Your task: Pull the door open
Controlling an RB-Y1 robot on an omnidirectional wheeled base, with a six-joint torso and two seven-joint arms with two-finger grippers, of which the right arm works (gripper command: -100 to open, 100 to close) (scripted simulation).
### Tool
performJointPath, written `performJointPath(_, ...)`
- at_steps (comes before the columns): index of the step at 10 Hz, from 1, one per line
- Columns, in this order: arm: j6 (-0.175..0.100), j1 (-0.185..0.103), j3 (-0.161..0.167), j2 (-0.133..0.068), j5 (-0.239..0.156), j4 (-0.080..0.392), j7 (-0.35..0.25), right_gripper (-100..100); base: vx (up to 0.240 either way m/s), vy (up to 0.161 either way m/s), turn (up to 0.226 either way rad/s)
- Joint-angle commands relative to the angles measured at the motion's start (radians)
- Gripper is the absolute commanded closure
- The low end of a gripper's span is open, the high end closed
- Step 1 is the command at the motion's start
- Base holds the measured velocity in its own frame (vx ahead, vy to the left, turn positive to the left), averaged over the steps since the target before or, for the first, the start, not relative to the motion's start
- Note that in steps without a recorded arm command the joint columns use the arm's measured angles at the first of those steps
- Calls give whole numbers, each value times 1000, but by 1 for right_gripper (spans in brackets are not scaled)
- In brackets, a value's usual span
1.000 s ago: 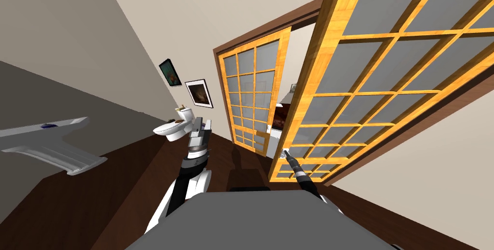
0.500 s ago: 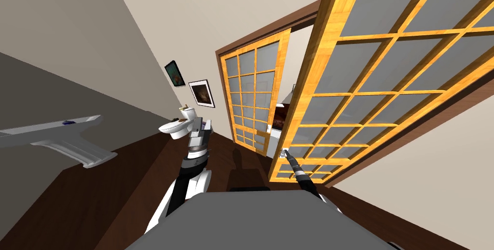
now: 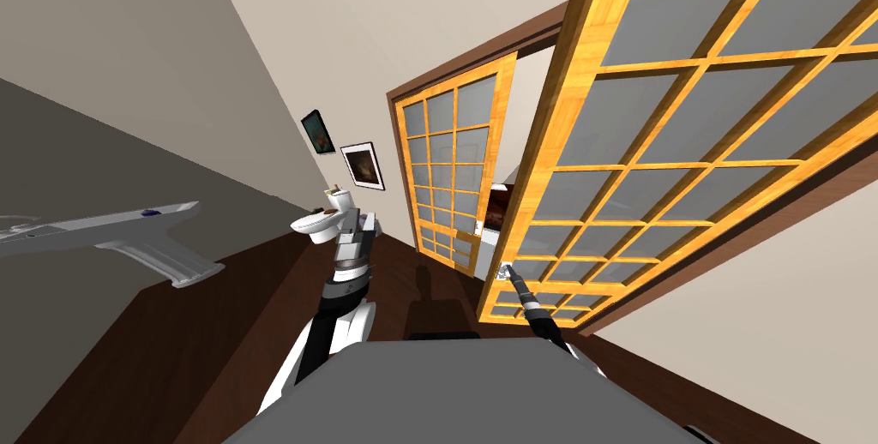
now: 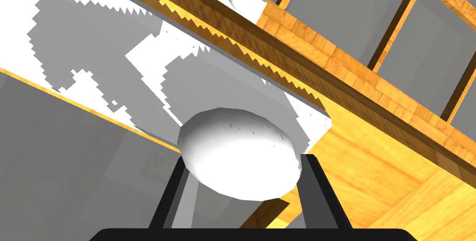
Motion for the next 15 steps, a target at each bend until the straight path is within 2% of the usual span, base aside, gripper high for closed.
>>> performJointPath(1,6,4,7,10,-6,-6,-50,100,-26,-18,47)
performJointPath(2,6,4,7,10,-6,-6,-52,100,-23,-18,34)
performJointPath(3,10,2,8,12,-14,-7,-92,100,-32,-22,53)
performJointPath(4,10,2,8,12,-14,-7,-94,100,-29,-18,29)
performJointPath(5,13,0,9,14,-22,-8,-135,100,-34,-14,53)
performJointPath(9,19,-4,11,19,-38,-10,-218,100,-37,-21,53)
performJointPath(13,29,-9,13,25,-63,-13,-336,100,-38,-21,60)
performJointPath(14,29,-9,13,25,-63,-13,-343,100,-28,-21,26)
performJointPath(15,33,-11,14,27,-71,-14,-382,100,-32,-16,58)
